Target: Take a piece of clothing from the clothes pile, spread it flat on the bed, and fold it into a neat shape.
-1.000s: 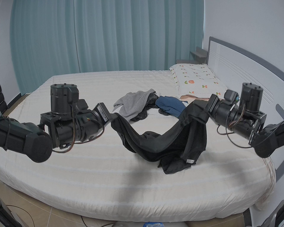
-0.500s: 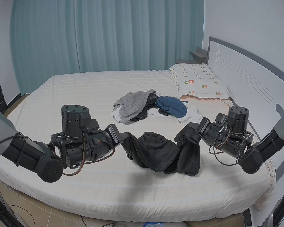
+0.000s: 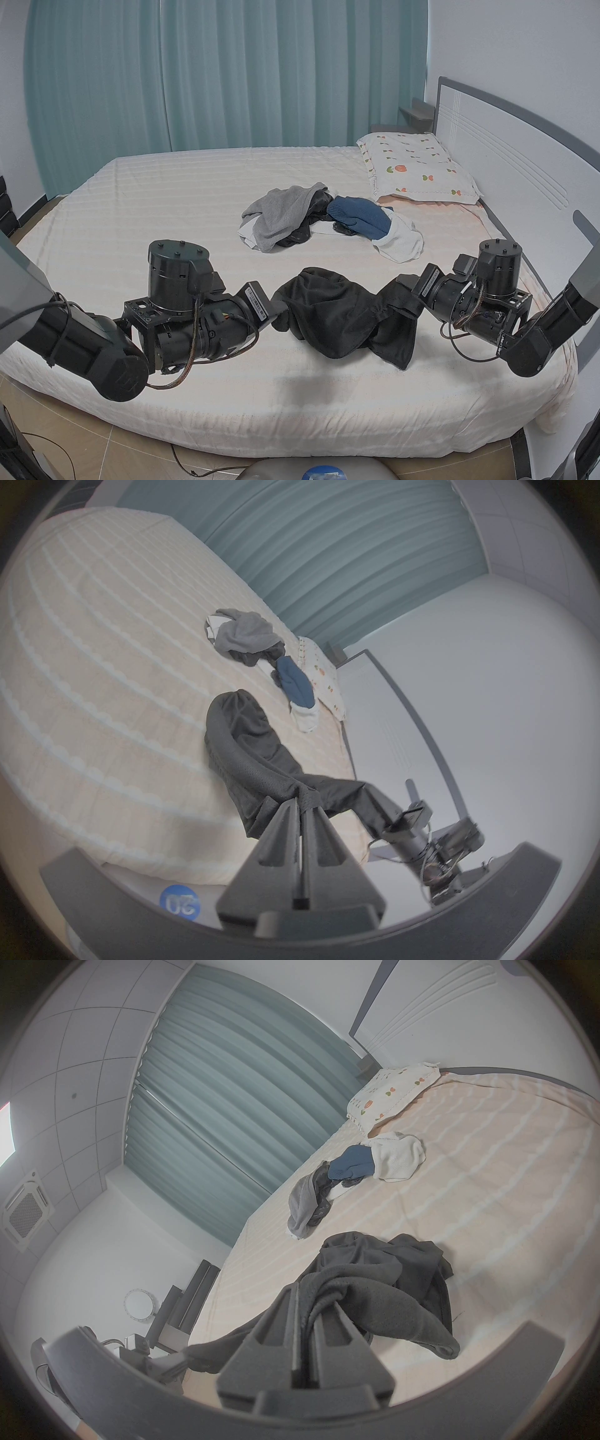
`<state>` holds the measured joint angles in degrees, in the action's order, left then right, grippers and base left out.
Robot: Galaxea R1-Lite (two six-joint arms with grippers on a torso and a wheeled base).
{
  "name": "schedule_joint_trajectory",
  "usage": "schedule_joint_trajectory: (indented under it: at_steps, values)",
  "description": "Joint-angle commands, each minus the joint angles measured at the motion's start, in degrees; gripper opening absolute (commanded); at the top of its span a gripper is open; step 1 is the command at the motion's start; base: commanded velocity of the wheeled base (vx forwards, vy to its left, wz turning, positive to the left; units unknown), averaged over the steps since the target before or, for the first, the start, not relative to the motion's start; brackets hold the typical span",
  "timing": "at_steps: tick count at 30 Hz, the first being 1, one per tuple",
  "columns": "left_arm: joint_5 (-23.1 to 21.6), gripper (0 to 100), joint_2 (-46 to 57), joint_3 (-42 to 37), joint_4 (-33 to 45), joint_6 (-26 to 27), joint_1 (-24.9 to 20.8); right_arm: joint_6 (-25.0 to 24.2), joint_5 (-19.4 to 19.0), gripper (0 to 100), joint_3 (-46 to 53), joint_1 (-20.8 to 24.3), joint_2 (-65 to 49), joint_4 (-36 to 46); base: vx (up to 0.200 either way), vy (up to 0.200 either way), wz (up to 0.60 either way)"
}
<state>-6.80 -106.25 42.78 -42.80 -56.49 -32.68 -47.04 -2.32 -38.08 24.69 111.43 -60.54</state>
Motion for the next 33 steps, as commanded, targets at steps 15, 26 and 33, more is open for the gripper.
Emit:
schedule_joint_trajectory:
  at_steps: [15, 26, 33]
  values:
    - [-0.05, 0, 2.28, 0.11, -0.88, -0.02, 2.89, -0.15, 0.47, 0, -0.50, -0.16, 0.10, -0.11, 0.000, 0.187, 0.00]
    - [-0.05, 0, 4.92, -0.15, -0.79, 1.21, 3.85, -0.15, 4.60, 0, -1.64, -0.25, -0.34, -4.06, 0.000, 0.200, 0.00]
    - [-0.05, 0, 5.27, -0.41, -0.79, 2.26, 3.94, -0.07, 4.60, 0, -1.64, 0.19, -0.34, -5.29, 0.000, 0.200, 0.00]
